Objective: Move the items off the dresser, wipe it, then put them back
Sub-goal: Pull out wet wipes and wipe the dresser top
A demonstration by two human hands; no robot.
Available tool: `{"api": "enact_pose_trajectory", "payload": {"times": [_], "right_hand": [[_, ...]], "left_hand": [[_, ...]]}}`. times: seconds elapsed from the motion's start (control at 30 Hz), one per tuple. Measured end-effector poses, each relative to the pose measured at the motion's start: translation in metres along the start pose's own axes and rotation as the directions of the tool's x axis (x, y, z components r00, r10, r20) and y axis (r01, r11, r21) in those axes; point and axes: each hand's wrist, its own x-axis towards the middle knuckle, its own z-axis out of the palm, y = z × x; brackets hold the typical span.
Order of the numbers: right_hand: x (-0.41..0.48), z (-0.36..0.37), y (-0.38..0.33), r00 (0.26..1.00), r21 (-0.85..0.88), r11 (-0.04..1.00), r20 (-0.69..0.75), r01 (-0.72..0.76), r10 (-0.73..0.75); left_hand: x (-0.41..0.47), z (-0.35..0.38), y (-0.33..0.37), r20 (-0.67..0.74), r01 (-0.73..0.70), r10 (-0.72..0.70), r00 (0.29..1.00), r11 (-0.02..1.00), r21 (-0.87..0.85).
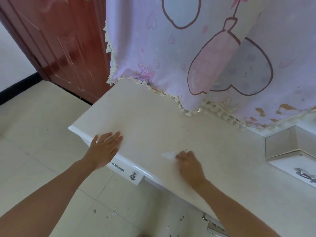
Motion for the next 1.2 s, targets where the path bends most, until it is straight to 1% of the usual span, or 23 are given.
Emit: {"api": "enact_pose_trajectory", "payload": {"times": [0.07,0.1,0.2,0.27,0.3,0.37,0.47,0.5,0.53,0.57,0.6,0.67,0.7,0.73,0.83,0.9,0.93,0.97,1.0,1.03,1.07,1.13,1.2], "right_hand": [[0.009,-0.004,0.011,0.988,0.047,0.987,0.031,-0.151,0.15],[0.008,-0.003,0.004,0.989,0.069,0.987,0.028,-0.145,0.143],[-0.014,0.009,-0.023,0.997,0.036,0.997,0.019,0.07,-0.07],[-0.015,0.007,-0.011,0.991,0.039,0.992,0.042,0.124,-0.125],[-0.01,0.003,0.004,0.998,0.037,0.997,0.031,0.061,-0.063],[0.002,-0.001,0.042,0.97,0.029,0.971,0.053,-0.239,0.237],[0.019,-0.012,0.089,0.806,-0.008,0.816,0.152,-0.578,0.572],[0.026,-0.013,0.095,0.742,0.014,0.753,0.184,-0.658,0.645],[0.035,-0.012,0.093,0.692,0.032,0.701,0.198,-0.712,0.694],[0.045,-0.012,0.08,0.688,0.045,0.694,0.192,-0.718,0.7],[0.053,-0.006,0.063,0.751,0.05,0.752,0.14,-0.657,0.646],[0.057,0.005,0.014,0.912,0.063,0.91,0.061,-0.41,0.406],[0.054,0.007,-0.016,0.965,0.052,0.965,0.073,-0.257,0.253],[0.049,0.012,-0.042,0.988,0.068,0.99,0.105,-0.123,0.116],[0.022,0.019,-0.089,0.957,0.208,0.957,0.17,0.2,-0.237],[0.015,0.022,-0.079,0.902,0.179,0.899,0.102,0.399,-0.42],[0.018,0.024,-0.063,0.888,0.15,0.884,0.067,0.442,-0.456],[0.026,0.023,-0.042,0.902,0.138,0.897,0.047,0.419,-0.429],[0.036,0.022,-0.019,0.94,0.127,0.934,0.029,0.334,-0.34],[0.047,0.025,0.005,0.978,0.119,0.971,0.008,0.207,-0.21],[0.061,0.024,0.025,0.996,0.125,0.99,0.041,0.073,-0.078],[0.094,0.023,0.054,0.972,0.088,0.993,0.228,-0.084,0.062],[0.12,0.022,0.061,0.914,0.086,0.99,0.399,-0.111,0.068]], "left_hand": [[0.001,0.002,-0.001,-0.014,0.005,-0.005,1.0,1.0,-0.001],[0.001,0.003,-0.002,-0.035,-0.001,0.001,0.999,1.0,-0.004],[-0.001,0.006,-0.003,-0.102,-0.03,0.026,0.994,0.999,-0.033],[0.0,0.007,-0.002,-0.071,-0.033,0.032,0.997,0.999,-0.012],[0.001,0.006,-0.002,-0.035,-0.022,0.023,0.999,0.999,0.036],[0.001,0.006,-0.004,-0.022,-0.026,0.029,0.999,0.995,0.097],[0.003,0.011,-0.011,-0.137,-0.108,0.125,0.983,0.986,0.127],[0.004,0.014,-0.015,-0.181,-0.099,0.123,0.976,0.986,0.134],[0.005,0.015,-0.016,-0.169,-0.081,0.101,0.981,0.989,0.121],[0.004,0.015,-0.014,-0.17,-0.07,0.088,0.981,0.992,0.108],[0.004,0.014,-0.012,-0.168,-0.068,0.085,0.982,0.992,0.106],[0.004,0.015,-0.013,-0.191,-0.072,0.092,0.977,0.991,0.108],[0.005,0.015,-0.014,-0.18,-0.07,0.089,0.98,0.992,0.107],[0.004,0.014,-0.014,-0.149,-0.064,0.078,0.986,0.993,0.097],[0.0,0.013,-0.011,-0.127,-0.059,0.07,0.989,0.994,0.091],[-0.001,0.009,-0.007,-0.089,-0.028,0.034,0.995,0.997,0.069],[-0.002,0.008,-0.005,-0.098,-0.018,0.024,0.995,0.998,0.066],[-0.004,0.006,-0.002,-0.086,-0.007,0.013,0.996,0.998,0.069],[-0.004,0.002,0.001,-0.055,0.008,-0.004,0.998,0.997,0.072],[-0.005,0.001,0.002,-0.025,0.024,-0.022,0.999,0.998,0.064],[-0.005,0.0,0.002,-0.015,0.033,-0.032,0.999,0.998,0.055],[-0.006,0.001,0.001,-0.002,0.037,-0.037,0.999,0.996,0.078],[-0.004,0.0,-0.003,0.033,0.03,-0.033,0.999,0.996,0.087]]}}
